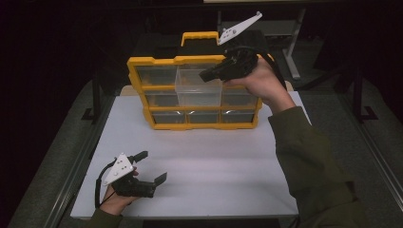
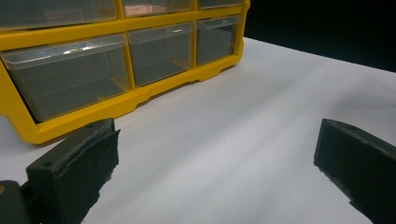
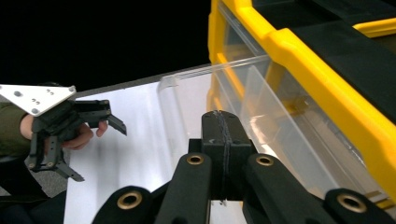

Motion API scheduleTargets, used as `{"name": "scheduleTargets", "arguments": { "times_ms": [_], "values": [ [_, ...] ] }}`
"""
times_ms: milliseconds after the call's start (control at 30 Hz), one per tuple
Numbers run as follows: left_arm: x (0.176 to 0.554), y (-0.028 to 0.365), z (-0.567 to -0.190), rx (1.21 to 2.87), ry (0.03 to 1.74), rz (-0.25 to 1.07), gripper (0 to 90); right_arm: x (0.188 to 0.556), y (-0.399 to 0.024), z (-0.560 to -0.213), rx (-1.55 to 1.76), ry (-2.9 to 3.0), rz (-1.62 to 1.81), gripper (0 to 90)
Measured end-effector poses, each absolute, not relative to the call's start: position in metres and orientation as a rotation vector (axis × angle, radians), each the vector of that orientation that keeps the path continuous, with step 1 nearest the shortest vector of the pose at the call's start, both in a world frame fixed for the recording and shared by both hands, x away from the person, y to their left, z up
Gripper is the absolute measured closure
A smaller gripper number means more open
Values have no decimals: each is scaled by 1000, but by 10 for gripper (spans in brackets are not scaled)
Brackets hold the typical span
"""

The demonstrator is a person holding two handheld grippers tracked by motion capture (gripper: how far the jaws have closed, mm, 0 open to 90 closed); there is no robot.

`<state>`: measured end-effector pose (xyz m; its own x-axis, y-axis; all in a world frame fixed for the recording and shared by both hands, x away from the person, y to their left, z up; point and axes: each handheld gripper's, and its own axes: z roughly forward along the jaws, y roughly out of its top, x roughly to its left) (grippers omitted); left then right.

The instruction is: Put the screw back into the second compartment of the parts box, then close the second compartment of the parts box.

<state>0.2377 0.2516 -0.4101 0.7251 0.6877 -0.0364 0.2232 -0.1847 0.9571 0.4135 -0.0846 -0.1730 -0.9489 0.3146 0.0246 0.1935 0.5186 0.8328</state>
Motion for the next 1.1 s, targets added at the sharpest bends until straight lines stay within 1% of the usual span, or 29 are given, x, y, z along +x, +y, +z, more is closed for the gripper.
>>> {"name": "scheduleTargets", "arguments": {
  "times_ms": [300,633,1100],
  "values": [
    [236,252,-410,1741,736,492,0,400,-87,-176,416,2644,1478,889],
    [236,253,-411,1739,740,495,0,389,-85,-189,362,2669,1455,889],
    [236,253,-411,1736,739,491,0,392,-78,-195,354,2663,1422,890]
  ]
}}
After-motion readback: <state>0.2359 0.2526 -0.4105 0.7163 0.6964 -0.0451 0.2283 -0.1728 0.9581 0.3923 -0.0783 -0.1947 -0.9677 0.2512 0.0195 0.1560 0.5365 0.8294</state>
